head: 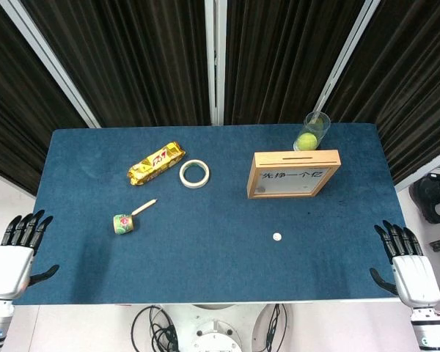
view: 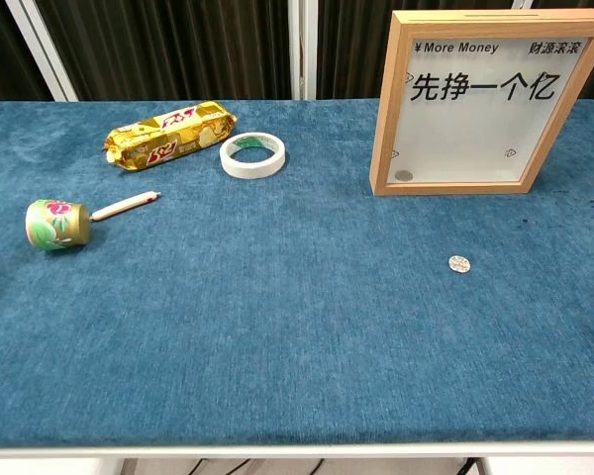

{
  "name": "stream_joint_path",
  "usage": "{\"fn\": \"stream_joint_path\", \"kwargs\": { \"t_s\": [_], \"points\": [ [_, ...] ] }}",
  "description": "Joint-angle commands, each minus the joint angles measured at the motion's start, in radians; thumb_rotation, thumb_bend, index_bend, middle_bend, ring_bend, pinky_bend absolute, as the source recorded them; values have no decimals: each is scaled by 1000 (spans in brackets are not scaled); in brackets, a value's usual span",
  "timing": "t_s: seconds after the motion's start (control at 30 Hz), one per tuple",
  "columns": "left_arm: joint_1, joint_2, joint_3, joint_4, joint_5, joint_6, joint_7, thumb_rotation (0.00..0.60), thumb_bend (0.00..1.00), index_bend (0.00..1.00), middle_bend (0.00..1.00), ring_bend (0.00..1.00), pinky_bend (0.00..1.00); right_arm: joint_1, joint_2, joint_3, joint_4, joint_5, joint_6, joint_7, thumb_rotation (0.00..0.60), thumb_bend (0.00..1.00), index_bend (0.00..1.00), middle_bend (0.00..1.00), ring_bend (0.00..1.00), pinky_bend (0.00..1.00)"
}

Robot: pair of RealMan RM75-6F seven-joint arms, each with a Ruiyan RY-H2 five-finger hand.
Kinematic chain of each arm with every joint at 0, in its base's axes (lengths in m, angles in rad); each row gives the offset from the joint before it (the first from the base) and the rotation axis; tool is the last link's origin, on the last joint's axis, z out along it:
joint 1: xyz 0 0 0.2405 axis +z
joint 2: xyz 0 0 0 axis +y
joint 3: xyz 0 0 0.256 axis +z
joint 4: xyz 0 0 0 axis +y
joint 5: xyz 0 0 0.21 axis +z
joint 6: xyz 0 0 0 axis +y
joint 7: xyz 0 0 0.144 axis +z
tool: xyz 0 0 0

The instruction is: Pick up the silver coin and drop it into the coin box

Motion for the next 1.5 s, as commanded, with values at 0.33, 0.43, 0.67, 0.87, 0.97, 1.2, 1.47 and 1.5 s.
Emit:
{"fn": "stream_joint_path", "kwargs": {
  "t_s": [0.33,0.43,0.67,0.87,0.97,1.2,1.47,1.5],
  "points": [
    [0,5,8,-7,13,-2,-7,600,99,78,0,0,0,7,1,-2,-11,-10,-8,-17,600,209,0,0,0,0],
    [-3,4,6,-6,13,-4,-11,600,98,78,0,0,0,19,-1,-3,-12,-23,-21,-45,600,209,0,0,0,0],
    [-5,-4,9,6,11,-13,-13,600,99,78,0,0,0,92,-25,7,-17,-31,-128,-129,600,208,0,0,0,0],
    [-1,-14,13,24,16,-7,-26,600,98,78,0,0,0,188,-124,46,28,8,-258,-224,600,210,0,0,0,0],
    [2,-17,15,33,16,-4,-36,600,98,78,0,0,0,224,-187,54,65,22,-305,-242,600,213,0,0,0,0],
    [5,-29,21,61,9,-13,-47,600,98,78,0,0,0,286,-289,66,142,64,-386,-255,600,221,0,0,0,0],
    [7,-31,19,68,8,-8,-54,600,98,78,0,0,0,339,-356,71,195,86,-435,-265,600,225,66,0,0,0],
    [6,-30,18,67,7,-8,-53,600,98,78,0,0,0,344,-359,71,197,88,-441,-264,600,226,87,0,0,0]
  ]
}}
